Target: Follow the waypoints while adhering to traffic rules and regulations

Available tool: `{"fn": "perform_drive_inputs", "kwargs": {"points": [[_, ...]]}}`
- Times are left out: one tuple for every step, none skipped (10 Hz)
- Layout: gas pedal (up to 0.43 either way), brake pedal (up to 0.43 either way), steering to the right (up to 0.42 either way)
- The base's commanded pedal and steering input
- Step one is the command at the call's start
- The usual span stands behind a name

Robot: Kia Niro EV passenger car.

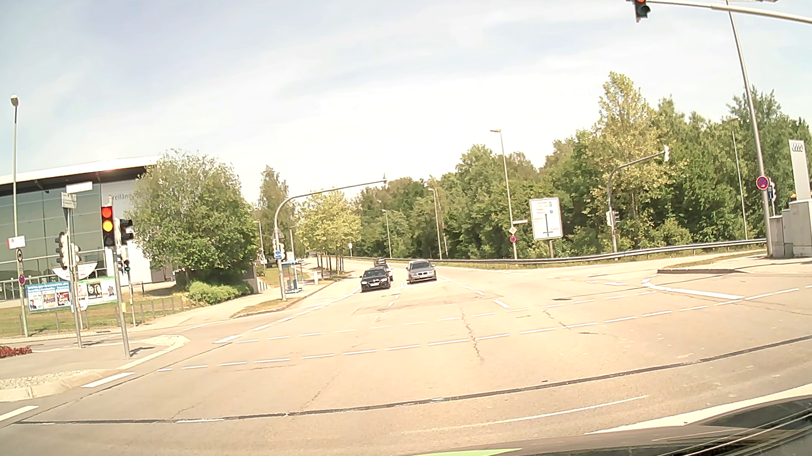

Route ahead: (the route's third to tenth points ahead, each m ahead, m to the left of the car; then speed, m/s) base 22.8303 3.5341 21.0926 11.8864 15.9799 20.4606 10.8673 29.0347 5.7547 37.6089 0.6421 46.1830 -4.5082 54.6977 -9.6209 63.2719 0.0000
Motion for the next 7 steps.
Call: {"fn": "perform_drive_inputs", "kwargs": {"points": [[0.000,0.152,0.008],[0.000,0.140,0.008],[0.000,0.134,0.008],[0.000,0.128,0.008],[0.000,0.116,0.008],[0.000,0.104,0.008],[0.000,0.085,0.008]]}}
